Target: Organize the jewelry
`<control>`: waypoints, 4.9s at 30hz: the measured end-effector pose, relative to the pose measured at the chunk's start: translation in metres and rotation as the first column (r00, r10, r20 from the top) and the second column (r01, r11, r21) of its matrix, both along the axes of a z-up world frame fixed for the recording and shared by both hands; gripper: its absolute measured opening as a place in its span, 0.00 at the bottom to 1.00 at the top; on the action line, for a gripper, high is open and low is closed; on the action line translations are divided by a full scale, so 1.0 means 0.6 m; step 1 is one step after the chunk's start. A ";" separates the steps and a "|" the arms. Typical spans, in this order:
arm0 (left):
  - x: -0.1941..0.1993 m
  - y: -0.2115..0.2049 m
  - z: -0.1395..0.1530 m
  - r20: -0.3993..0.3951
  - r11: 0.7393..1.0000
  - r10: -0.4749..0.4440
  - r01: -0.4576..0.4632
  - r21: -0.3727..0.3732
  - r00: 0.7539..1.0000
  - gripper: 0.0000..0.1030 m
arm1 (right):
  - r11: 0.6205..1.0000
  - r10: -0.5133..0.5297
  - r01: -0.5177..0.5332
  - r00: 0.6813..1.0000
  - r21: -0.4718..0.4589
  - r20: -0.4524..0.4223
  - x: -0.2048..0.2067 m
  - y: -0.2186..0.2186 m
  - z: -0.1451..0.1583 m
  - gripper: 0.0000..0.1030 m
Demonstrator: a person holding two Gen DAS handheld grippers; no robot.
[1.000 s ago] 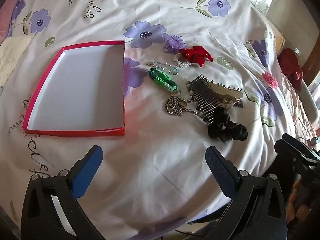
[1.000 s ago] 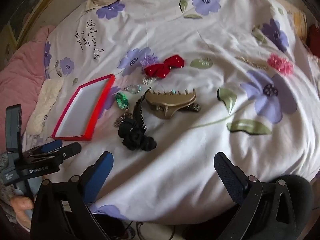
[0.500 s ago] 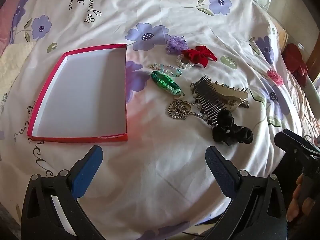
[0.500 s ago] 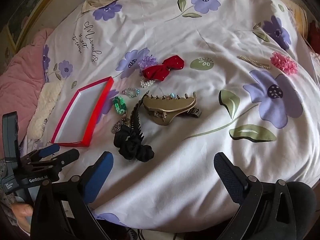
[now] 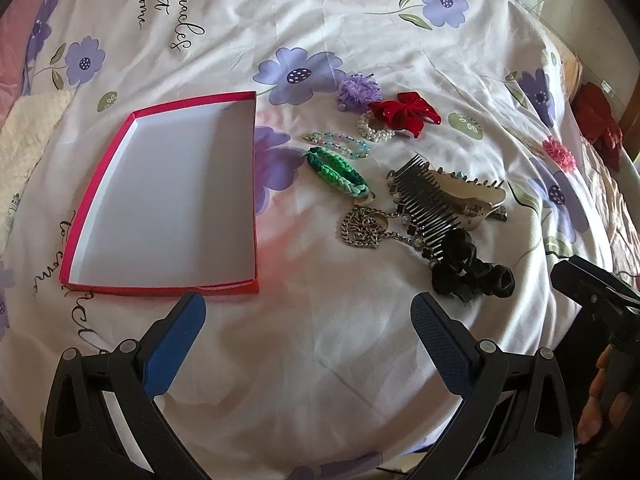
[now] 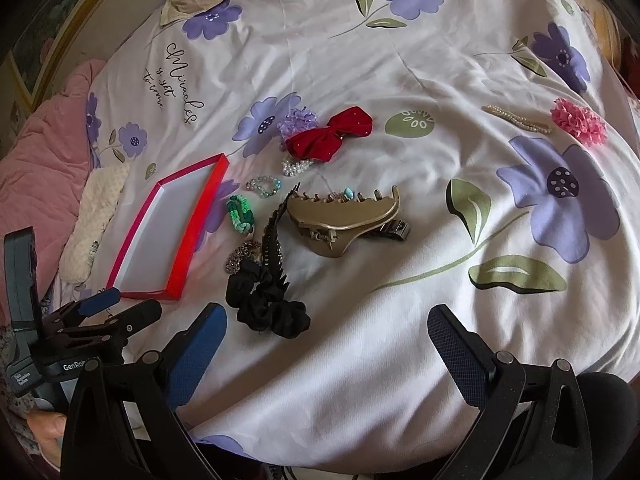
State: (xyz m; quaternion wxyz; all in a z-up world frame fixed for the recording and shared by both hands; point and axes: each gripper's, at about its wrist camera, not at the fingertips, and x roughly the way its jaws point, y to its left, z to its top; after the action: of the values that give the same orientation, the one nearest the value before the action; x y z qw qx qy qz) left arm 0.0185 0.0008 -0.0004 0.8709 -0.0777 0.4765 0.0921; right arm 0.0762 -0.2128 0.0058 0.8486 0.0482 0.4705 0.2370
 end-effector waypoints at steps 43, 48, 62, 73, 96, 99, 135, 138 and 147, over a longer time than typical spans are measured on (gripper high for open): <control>0.021 -0.004 -0.002 0.001 1.000 -0.006 0.006 -0.005 1.000 1.00 | 1.000 0.003 -0.004 1.000 0.024 0.005 0.026 0.008 0.015 0.99; 0.031 0.000 -0.001 -0.005 1.000 -0.003 0.003 -0.015 1.000 1.00 | 1.000 0.004 -0.004 1.000 0.024 0.011 0.035 0.012 0.018 0.99; 0.079 0.034 0.004 -0.016 0.997 -0.004 0.003 -0.083 1.000 1.00 | 0.996 -0.008 0.008 1.000 0.087 -0.005 0.095 0.027 0.027 0.98; 0.161 0.074 0.034 0.029 0.997 -0.003 0.005 -0.083 1.000 0.97 | 0.989 -0.006 0.012 0.999 0.144 -0.042 0.200 0.054 0.017 0.85; 0.476 0.114 -0.035 -0.010 0.982 -0.058 0.055 -0.182 0.998 0.90 | 0.974 -0.125 0.168 0.957 0.149 -0.261 0.453 0.087 -0.125 0.26; 0.510 0.103 -0.055 -0.023 0.979 -0.076 0.070 -0.192 0.997 0.89 | 0.973 -0.107 0.150 0.966 0.175 -0.237 0.455 0.084 -0.121 0.15; 0.270 0.226 0.046 0.165 0.954 0.001 0.049 -0.295 0.986 0.10 | 0.977 -0.089 0.118 0.982 0.175 -0.166 0.364 0.137 -0.082 0.10; 0.232 0.251 0.048 0.172 0.953 0.035 0.019 -0.303 0.984 0.10 | 0.975 -0.041 0.072 0.988 0.211 -0.151 0.342 0.153 -0.060 0.10; 0.143 0.348 0.028 0.145 0.942 0.165 -0.112 -0.315 0.976 0.10 | 0.944 0.152 -0.094 0.975 0.317 -0.165 0.270 0.264 -0.043 0.10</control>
State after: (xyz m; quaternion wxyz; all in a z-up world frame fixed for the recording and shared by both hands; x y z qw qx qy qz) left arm 0.1040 0.2098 0.0162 0.8770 -0.2520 0.4027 0.0718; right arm 0.2383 -0.0543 -0.0197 0.7663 0.1719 0.5075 0.3544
